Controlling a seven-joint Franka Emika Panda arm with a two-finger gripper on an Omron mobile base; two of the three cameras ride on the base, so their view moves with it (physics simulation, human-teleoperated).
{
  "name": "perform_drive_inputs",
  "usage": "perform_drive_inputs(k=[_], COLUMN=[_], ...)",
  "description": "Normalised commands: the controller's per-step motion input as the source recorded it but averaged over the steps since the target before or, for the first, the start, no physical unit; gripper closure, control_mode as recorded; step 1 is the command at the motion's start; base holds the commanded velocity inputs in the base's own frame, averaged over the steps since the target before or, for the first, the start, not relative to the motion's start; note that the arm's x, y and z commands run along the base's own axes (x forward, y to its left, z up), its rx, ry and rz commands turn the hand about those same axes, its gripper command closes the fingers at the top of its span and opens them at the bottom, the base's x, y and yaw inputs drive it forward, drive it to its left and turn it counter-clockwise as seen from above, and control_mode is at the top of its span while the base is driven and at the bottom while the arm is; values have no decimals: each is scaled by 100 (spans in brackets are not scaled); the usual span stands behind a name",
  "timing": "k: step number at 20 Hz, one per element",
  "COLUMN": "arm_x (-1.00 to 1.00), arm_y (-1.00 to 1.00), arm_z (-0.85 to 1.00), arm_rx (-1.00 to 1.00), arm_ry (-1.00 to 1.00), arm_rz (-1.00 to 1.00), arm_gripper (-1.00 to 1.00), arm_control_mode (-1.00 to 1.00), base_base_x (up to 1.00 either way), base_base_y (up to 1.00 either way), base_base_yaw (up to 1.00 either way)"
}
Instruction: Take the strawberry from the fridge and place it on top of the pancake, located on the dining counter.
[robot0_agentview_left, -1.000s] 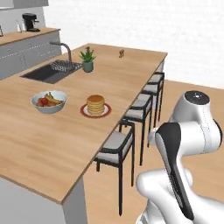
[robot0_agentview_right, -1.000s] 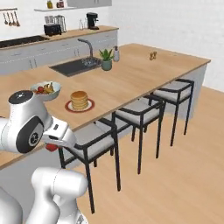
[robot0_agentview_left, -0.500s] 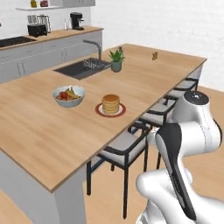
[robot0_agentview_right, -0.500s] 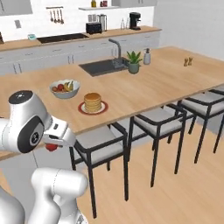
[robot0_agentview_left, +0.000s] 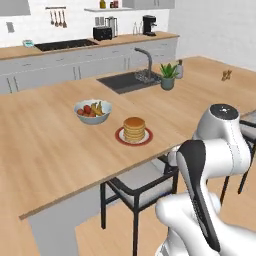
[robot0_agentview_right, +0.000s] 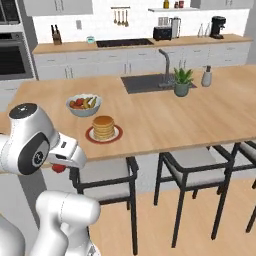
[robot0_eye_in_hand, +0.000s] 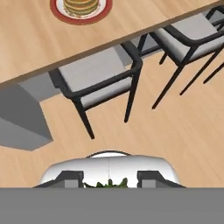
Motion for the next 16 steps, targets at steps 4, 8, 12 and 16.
perform_drive_inputs(k=[4, 8, 12, 16], arm_x=[0, 0, 0, 0], arm_y=[0, 0, 0, 0], arm_z=[0, 0, 0, 0], arm_rx=[0, 0, 0, 0], arm_ry=[0, 0, 0, 0], arm_rz=[0, 0, 0, 0], arm_gripper=[100, 100, 100, 100], arm_control_mode=[100, 100, 100, 100], base_base_x=[41, 35, 29, 51], base_base_y=[-73, -69, -7, 7], base_base_yaw=[67, 54, 34, 17])
